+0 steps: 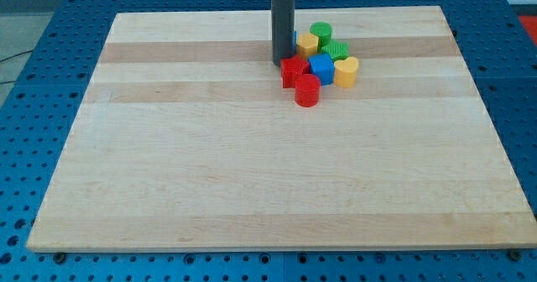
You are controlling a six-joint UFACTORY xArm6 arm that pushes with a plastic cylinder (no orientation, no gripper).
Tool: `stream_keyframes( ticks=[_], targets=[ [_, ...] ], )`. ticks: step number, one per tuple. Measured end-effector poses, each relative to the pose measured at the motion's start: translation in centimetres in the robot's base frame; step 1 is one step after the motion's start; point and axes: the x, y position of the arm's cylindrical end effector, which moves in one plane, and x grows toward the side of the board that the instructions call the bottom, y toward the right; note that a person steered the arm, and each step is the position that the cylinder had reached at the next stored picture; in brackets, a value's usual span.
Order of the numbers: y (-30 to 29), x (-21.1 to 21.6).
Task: Move the arm to the top right of the green circle
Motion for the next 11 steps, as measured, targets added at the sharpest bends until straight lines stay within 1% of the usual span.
stream_keyframes(
  ticks=[1, 2, 3, 4, 5, 6, 7, 8, 9, 10, 11],
  targets=[
    [-1.6, 1.1],
    [-5.4, 2.0],
    [-5.2, -0.1],
    [-4.5, -0.2],
    [-6.6, -4.3],
    [-5.8, -10.8],
    [-0.4, -13.1],
    [2.3, -12.9],
    [7.0, -11.1],
    [9.7, -7.8],
    [13.8, -4.0]
  ],
)
